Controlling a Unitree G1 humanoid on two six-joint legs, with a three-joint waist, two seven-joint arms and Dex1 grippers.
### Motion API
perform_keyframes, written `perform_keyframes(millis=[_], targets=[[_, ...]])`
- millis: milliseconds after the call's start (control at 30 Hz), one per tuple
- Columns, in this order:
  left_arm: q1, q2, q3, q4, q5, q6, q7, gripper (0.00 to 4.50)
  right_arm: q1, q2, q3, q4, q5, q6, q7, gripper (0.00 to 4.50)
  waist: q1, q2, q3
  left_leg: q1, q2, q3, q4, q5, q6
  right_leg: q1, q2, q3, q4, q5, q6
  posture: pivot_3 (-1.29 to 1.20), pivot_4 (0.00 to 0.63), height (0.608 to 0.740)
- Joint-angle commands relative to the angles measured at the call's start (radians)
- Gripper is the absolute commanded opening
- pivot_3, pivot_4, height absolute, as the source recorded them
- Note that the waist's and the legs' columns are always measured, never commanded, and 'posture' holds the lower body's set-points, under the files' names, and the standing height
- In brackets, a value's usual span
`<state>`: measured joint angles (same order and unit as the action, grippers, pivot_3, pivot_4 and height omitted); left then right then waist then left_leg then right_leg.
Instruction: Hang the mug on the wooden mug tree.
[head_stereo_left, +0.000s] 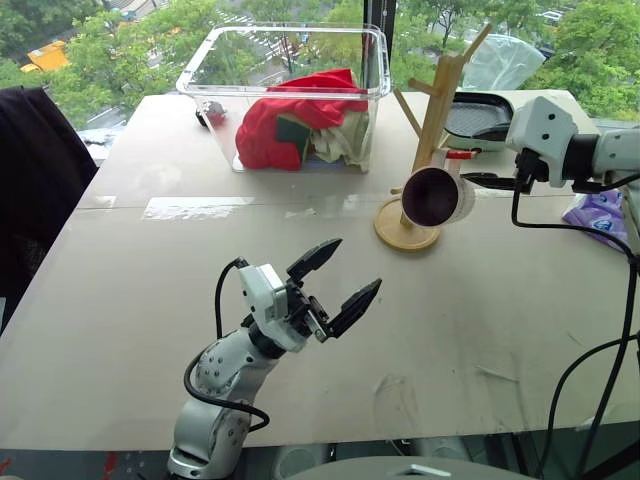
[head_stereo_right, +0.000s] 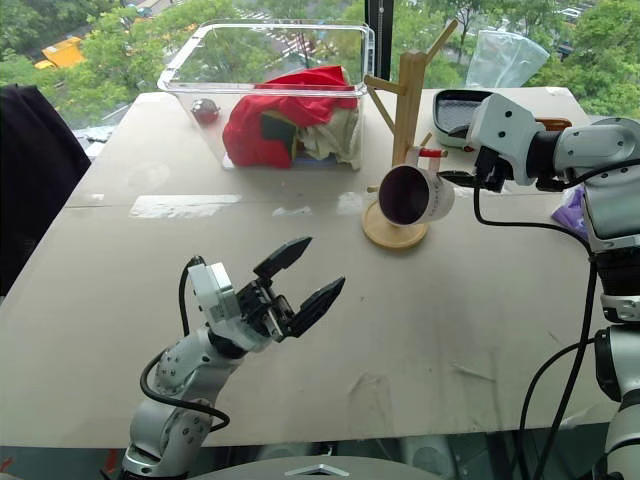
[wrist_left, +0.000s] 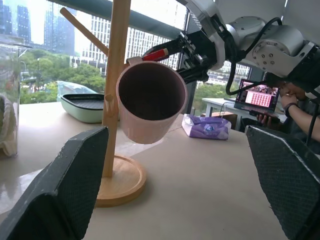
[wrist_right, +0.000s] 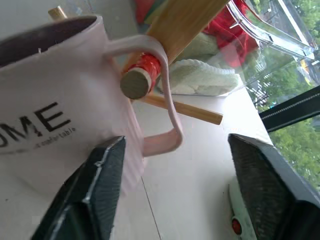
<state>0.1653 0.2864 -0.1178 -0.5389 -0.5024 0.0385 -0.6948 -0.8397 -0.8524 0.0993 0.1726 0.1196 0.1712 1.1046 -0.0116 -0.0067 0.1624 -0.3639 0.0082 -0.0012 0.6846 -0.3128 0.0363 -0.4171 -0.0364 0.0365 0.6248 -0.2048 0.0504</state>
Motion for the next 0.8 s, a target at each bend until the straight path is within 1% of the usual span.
perform_keyframes(millis=[33,133,233,300,400,533,600,633,700,800], targets=[[0.029,0.035,0.043,-0.024,-0.011,0.000,-0.001,4.50,0.067,-0.031,-0.098,-0.069,0.047,0.043,-0.025,3.95,0.001,0.000,0.000,0.000,0.000,0.000,0.000,0.000,0.000,0.000,0.000,0.000,0.000,0.000,0.000,0.00,0.150,0.740],[0.060,0.081,0.081,0.016,0.014,0.041,0.022,4.50,0.210,-0.028,-0.213,-0.151,0.141,0.131,-0.045,3.95,0.006,0.000,0.000,-0.001,0.000,-0.002,0.000,0.000,0.000,0.000,-0.001,-0.002,0.000,0.000,0.000,0.00,0.150,0.740],[0.092,0.115,0.108,0.070,0.061,0.059,0.044,4.50,0.399,0.024,-0.351,-0.235,0.251,0.177,-0.082,3.95,0.012,0.000,0.000,-0.001,0.000,-0.003,-0.001,0.000,0.000,0.000,-0.001,-0.003,0.000,0.000,0.000,0.00,0.150,0.740],[0.125,0.142,0.121,0.094,0.075,0.050,0.026,4.50,0.549,0.091,-0.434,-0.259,0.282,0.134,-0.129,3.95,0.013,-0.001,0.000,-0.002,0.000,-0.003,-0.001,0.000,0.000,0.000,-0.001,-0.004,0.000,0.000,0.000,0.00,0.150,0.740],[0.168,0.187,0.132,0.089,0.099,0.068,0.017,4.50,0.820,0.230,-0.523,-0.290,0.327,-0.013,-0.120,3.95,0.022,-0.002,-0.001,-0.001,0.000,-0.004,-0.002,0.000,0.000,0.001,0.000,-0.005,0.000,0.000,0.000,0.00,0.150,0.740],[0.214,0.221,0.123,0.050,0.136,0.084,0.025,4.50,1.072,0.336,-0.522,-0.399,0.377,-0.002,-0.137,3.95,0.019,0.007,0.001,-0.001,0.001,-0.001,-0.002,0.000,0.000,0.000,0.001,-0.002,0.000,-0.001,0.000,0.00,0.150,0.740],[0.235,0.230,0.114,0.026,0.141,0.096,0.023,4.50,1.156,0.362,-0.509,-0.431,0.385,-0.009,-0.136,4.48,0.007,0.006,0.002,0.002,0.001,0.002,-0.001,0.000,0.000,0.000,0.001,0.001,0.001,-0.001,0.001,0.00,0.150,0.740],[0.241,0.232,0.110,0.015,0.140,0.102,0.023,4.50,1.180,0.371,-0.505,-0.436,0.382,-0.016,-0.145,4.49,-0.001,0.004,0.002,0.002,0.002,0.002,-0.001,0.000,0.000,0.001,0.001,0.002,0.001,-0.003,0.004,0.00,0.150,0.740],[0.249,0.234,0.108,-0.002,0.141,0.117,0.028,4.50,1.214,0.388,-0.499,-0.425,0.371,-0.037,-0.158,4.49,-0.007,0.002,0.002,0.003,0.002,0.003,0.000,0.000,0.000,0.002,0.001,0.003,0.001,-0.003,0.004,0.00,0.150,0.740],[0.244,0.235,0.112,-0.017,0.150,0.125,0.032,4.50,1.239,0.383,-0.489,-0.400,0.346,-0.077,-0.155,4.49,-0.007,0.003,0.002,0.005,0.002,0.004,0.000,0.000,0.000,0.002,0.001,0.004,0.002,-0.003,0.004,0.00,0.150,0.740]])
